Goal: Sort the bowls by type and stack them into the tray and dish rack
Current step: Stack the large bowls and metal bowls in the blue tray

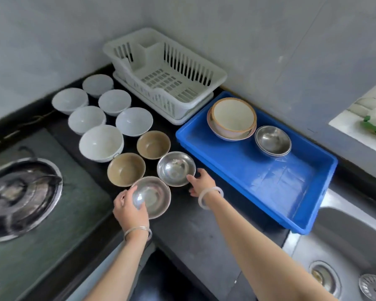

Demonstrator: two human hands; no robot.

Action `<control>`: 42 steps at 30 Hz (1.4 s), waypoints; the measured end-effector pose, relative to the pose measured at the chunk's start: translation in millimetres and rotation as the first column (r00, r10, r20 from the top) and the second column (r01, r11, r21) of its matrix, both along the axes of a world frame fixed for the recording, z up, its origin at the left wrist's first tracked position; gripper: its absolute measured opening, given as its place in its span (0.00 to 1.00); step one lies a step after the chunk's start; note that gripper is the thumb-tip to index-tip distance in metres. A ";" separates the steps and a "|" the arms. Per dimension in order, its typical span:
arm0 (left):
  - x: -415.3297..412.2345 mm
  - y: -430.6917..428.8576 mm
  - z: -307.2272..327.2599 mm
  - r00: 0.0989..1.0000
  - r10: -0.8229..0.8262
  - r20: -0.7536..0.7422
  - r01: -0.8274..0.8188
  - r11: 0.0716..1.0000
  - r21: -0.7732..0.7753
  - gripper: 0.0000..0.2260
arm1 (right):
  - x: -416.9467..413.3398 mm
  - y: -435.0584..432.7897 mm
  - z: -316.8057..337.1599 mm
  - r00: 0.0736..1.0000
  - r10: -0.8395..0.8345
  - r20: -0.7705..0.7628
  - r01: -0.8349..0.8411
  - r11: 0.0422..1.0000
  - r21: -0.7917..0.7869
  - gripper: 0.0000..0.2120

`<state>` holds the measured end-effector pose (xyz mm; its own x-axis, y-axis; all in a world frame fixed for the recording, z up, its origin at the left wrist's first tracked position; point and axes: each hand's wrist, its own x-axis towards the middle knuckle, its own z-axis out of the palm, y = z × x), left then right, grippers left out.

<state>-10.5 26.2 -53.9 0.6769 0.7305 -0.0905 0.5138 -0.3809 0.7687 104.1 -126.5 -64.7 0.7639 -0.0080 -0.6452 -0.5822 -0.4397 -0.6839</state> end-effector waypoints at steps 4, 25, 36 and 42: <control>-7.1 7.8 -8.4 0.993 0.118 -0.027 -0.121 0.975 -0.184 0.20 | 8.6 9.0 0.8 0.992 -0.112 -0.051 0.117 0.985 0.126 0.12; 2.8 17.4 -16.9 0.991 0.131 0.005 -0.096 0.751 -0.653 0.09 | -43.0 5.6 33.9 0.987 0.077 0.141 -0.081 0.996 0.023 0.10; 1.3 21.5 -23.2 0.996 0.084 -0.028 -0.080 0.735 -0.673 0.10 | -43.7 10.0 22.7 0.986 0.155 0.065 -0.148 0.985 -0.092 0.15; 7.5 20.0 -12.4 0.997 0.056 -0.047 -0.073 0.732 -0.677 0.11 | -43.9 10.3 17.2 0.990 0.007 -0.137 0.019 0.982 0.187 0.19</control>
